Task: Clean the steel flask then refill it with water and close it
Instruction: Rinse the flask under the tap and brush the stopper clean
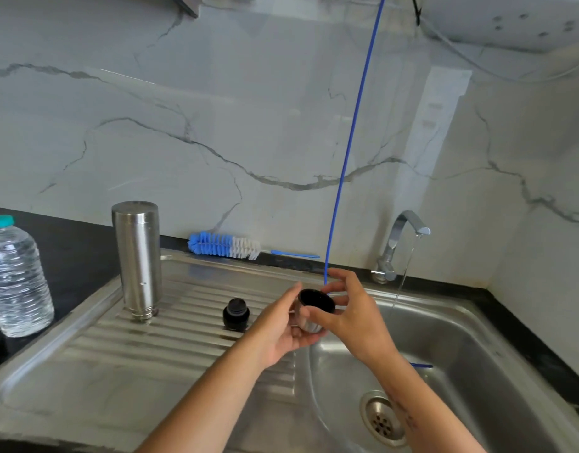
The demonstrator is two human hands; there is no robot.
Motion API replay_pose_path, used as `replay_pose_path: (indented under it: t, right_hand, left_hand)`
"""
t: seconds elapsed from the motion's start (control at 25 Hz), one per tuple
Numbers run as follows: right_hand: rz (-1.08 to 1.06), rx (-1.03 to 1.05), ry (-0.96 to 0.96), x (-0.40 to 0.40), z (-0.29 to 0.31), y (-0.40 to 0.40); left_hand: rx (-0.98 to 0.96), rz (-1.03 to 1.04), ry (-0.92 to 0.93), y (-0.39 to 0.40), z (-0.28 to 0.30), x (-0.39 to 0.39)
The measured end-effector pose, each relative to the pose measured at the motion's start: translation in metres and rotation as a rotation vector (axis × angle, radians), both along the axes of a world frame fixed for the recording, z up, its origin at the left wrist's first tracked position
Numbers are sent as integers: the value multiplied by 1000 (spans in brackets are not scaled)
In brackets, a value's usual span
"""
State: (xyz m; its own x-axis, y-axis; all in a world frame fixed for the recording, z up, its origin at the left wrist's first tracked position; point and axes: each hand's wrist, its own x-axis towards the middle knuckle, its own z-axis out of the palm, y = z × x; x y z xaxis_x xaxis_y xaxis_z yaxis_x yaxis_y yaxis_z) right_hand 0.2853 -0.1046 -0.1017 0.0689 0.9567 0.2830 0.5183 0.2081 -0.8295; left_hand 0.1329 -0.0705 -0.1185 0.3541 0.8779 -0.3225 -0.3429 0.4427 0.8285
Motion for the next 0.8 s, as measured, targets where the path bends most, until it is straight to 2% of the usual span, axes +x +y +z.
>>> replay_pose_path:
  t: [0.16,0.28,0.36,0.48,0.64,0.8]
  right_hand:
    - [-14,14,135,25,-11,13]
    - [-175,-6,144,48,-26,64]
    - [-257,-27,38,59,-36,109]
    - [-245,-43,-150,69,-52,177]
    - [-103,-85,-276,77,-56,241]
    - [37,-58,-545,71,-50,288]
  left_hand:
    - [-56,52,-68,6,-9,11]
    - [-105,129,-52,21,-20,9]
    - [-134,185,-72,23,-24,10]
    - [-147,235,-103,27,-33,17]
    - [-139,282,-141,32,-40,18]
    - [-115,313,-164,36,-42,16]
